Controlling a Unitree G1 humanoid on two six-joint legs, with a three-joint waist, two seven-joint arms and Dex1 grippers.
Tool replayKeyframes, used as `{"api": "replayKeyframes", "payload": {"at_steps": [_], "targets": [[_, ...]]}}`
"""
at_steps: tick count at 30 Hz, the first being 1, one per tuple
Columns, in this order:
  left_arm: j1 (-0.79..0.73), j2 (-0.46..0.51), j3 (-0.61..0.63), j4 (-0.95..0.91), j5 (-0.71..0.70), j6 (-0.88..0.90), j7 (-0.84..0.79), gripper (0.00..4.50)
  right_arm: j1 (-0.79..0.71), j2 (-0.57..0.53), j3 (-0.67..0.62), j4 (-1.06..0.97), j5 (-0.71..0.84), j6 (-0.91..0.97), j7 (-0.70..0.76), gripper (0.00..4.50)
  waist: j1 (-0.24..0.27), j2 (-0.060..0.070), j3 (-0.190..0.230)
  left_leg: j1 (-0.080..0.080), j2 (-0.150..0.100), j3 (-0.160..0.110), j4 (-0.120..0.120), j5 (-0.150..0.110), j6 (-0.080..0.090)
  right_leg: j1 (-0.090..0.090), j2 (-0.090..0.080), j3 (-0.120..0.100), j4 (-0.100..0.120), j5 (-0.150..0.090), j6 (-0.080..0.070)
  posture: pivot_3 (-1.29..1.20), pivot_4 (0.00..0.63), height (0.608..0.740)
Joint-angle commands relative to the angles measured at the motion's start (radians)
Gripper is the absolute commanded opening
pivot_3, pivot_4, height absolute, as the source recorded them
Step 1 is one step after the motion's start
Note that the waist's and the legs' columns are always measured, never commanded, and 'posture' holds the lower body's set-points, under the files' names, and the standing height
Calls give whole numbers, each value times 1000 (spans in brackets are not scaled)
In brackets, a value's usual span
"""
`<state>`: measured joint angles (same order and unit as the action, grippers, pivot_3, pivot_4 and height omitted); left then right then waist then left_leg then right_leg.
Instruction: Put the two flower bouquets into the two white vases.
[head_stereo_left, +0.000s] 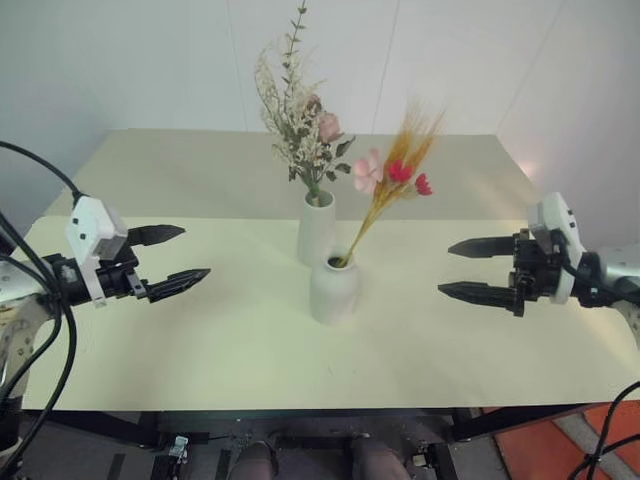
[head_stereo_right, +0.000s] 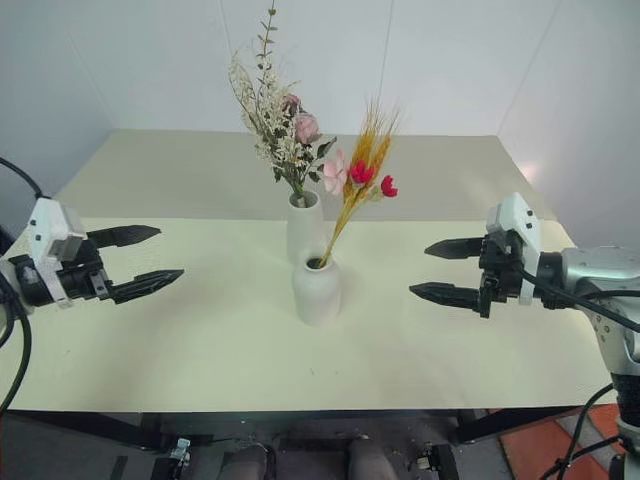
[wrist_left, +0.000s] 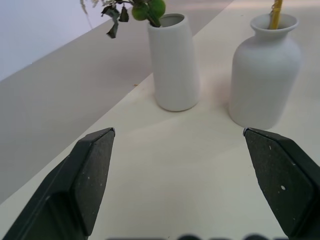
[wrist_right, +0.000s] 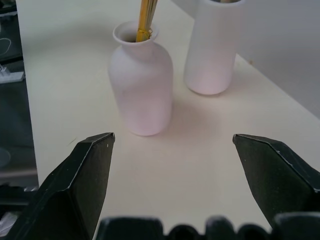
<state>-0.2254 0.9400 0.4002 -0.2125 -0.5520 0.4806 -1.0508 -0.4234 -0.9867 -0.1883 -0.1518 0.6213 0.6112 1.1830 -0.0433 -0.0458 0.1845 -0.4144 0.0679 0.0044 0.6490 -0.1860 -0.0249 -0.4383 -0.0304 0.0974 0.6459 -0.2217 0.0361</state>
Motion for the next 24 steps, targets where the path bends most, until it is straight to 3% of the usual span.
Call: {"api": "replayKeyframes", "payload": {"at_steps": [1,11,17,24], "targets": [[22,-15,37,-75,-31,3,32,4476,-38,-2,-9,8,-9,-25,-2,4500,0,0,0,0,0,0,0,0,0,0,0,0,0,0,0,0,150,740],[-8,-74,-11,-81,-41,12,100,4476,-90,-34,-18,4,-18,17,-25,4500,1,0,0,0,0,1,-1,0,0,0,0,0,0,2,4,0,150,740],[-12,-103,-61,-188,-73,87,173,4476,-91,-88,-48,89,-31,17,-8,4500,1,0,0,0,0,1,-1,0,0,0,0,0,0,3,5,0,150,740],[-108,-45,-120,-78,-63,103,98,4476,44,-169,-151,46,-5,37,39,4500,0,0,0,1,0,0,-1,0,0,0,1,0,0,2,4,0,150,740]]}}
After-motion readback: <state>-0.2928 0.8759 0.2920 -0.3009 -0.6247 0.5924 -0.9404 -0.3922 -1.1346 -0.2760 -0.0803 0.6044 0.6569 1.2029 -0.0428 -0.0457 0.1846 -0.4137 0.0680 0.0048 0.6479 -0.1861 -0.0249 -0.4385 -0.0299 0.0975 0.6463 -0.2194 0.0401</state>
